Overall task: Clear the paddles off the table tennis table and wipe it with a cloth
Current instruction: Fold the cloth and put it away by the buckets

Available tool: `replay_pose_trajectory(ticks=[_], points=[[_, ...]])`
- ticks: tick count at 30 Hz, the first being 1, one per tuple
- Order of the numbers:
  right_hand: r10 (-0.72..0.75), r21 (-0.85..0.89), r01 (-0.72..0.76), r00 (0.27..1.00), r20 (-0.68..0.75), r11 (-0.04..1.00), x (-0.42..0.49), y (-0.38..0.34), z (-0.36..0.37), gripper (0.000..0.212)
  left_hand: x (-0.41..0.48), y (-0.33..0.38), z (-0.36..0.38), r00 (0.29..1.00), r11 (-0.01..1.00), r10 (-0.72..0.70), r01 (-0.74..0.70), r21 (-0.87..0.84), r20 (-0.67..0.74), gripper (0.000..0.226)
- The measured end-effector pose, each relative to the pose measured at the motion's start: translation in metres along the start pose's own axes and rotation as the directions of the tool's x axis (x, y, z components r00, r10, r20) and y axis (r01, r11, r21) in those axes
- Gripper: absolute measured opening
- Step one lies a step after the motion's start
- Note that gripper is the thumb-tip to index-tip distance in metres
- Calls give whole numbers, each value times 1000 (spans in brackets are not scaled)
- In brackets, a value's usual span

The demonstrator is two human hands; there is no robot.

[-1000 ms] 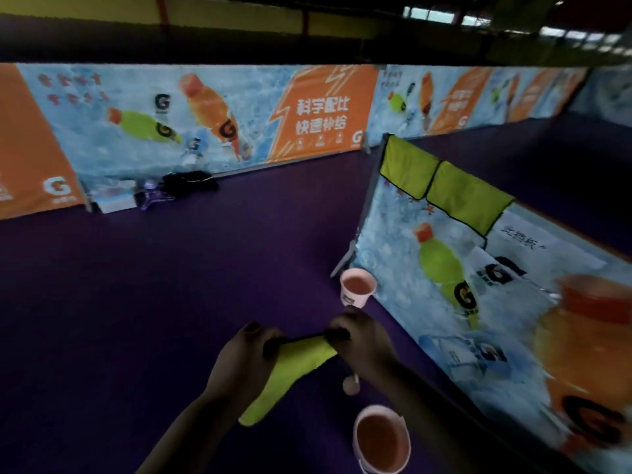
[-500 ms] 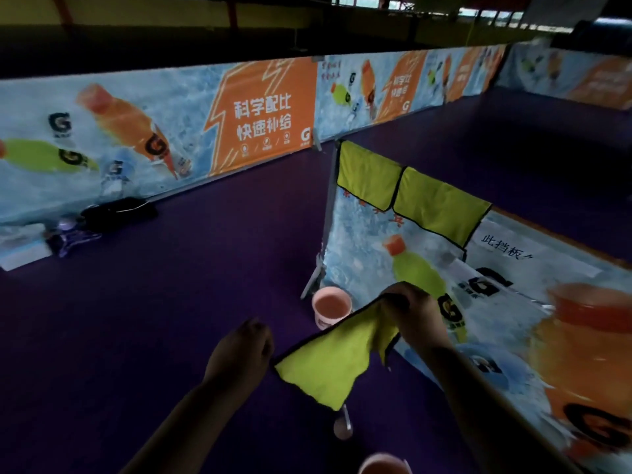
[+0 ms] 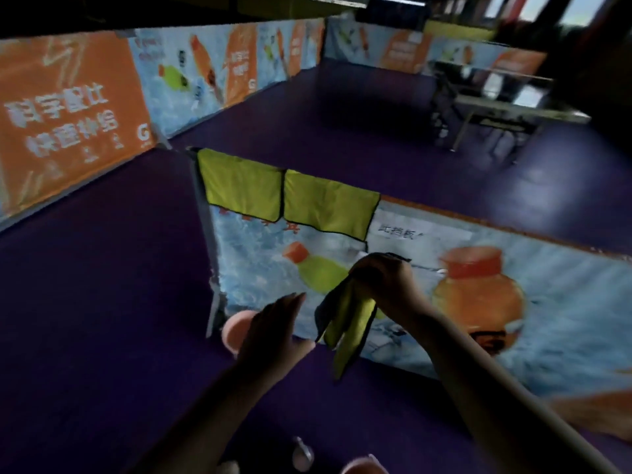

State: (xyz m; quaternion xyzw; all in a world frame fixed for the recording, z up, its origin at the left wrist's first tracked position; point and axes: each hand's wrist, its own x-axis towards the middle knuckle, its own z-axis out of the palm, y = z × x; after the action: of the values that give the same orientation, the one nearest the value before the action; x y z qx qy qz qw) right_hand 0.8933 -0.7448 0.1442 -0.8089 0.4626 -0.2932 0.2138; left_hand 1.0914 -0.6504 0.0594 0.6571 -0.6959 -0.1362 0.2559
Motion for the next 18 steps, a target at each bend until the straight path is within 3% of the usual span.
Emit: replay_pose_trajectory(ticks=[4, 7, 12, 16, 18], points=[[162, 57, -155, 974, -158, 986, 16, -10, -1, 21, 49, -1, -10, 984, 995, 97, -91, -44, 149, 91], [238, 46, -233, 947, -217, 971, 29, -23, 4, 14, 69, -3, -9, 943, 981, 173, -141, -131, 284, 91], [276, -20, -296, 909, -312, 955, 34, -35, 19, 20, 88, -8, -3, 897, 941, 265, -160, -298, 355, 60], [374, -20, -408, 856, -357, 913, 33, -32, 25, 16, 108, -24, 19, 904, 936, 331, -277, -220, 270, 37], [399, -23, -439, 837, -375, 898, 31, -21, 22, 5, 121, -30, 29, 910, 942, 328, -294, -161, 254, 29]])
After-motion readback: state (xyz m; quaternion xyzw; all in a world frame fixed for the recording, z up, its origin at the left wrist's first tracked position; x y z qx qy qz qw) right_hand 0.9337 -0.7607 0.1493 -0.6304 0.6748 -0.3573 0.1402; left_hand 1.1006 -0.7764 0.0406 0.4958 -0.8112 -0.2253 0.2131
